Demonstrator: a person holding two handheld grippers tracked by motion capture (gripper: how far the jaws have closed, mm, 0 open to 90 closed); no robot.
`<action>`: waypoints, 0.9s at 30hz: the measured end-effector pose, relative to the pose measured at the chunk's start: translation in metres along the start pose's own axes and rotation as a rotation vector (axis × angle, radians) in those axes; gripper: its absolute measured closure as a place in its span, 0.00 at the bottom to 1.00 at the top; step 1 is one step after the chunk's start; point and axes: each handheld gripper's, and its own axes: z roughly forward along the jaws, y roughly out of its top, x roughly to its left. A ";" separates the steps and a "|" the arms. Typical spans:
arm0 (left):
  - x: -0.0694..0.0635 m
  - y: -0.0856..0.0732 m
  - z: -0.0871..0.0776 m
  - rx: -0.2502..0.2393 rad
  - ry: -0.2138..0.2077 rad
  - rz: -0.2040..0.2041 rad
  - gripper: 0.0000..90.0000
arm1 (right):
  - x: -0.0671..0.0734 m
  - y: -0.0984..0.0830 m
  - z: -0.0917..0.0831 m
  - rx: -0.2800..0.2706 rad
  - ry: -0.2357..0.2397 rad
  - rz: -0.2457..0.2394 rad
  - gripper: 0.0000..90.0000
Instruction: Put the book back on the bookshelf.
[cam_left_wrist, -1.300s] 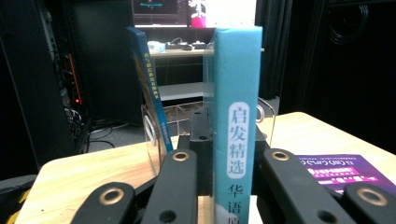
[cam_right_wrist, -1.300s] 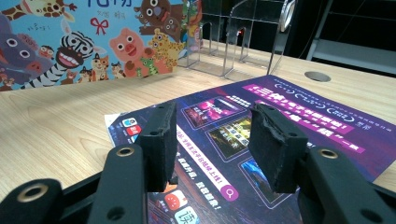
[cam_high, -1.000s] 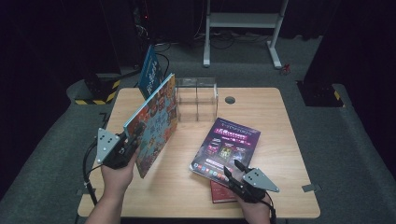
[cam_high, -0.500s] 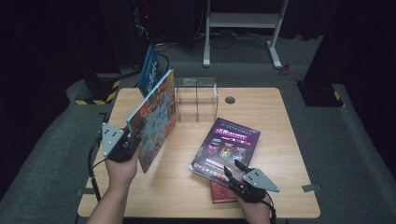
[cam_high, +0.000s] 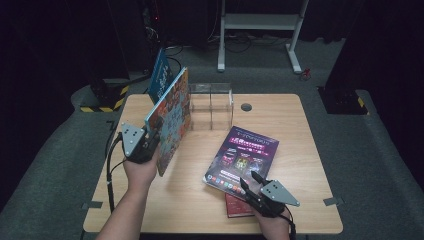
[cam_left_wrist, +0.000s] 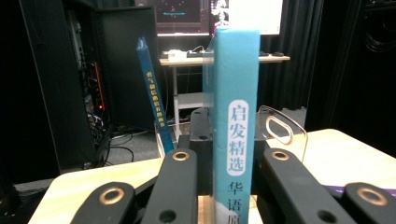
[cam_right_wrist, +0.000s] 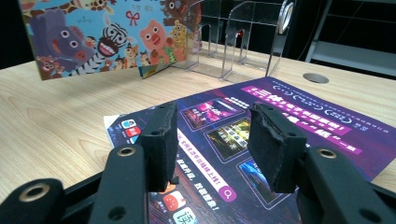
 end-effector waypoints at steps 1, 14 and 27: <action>0.000 0.000 0.002 0.001 0.001 -0.002 0.90 | 0.000 0.000 0.000 0.000 0.000 -0.001 0.58; 0.002 0.001 0.026 0.000 0.021 -0.010 0.90 | 0.001 -0.001 0.000 0.001 0.000 0.000 0.58; -0.003 0.001 0.051 -0.015 0.056 -0.001 0.90 | 0.000 -0.001 0.001 0.000 0.000 0.002 0.59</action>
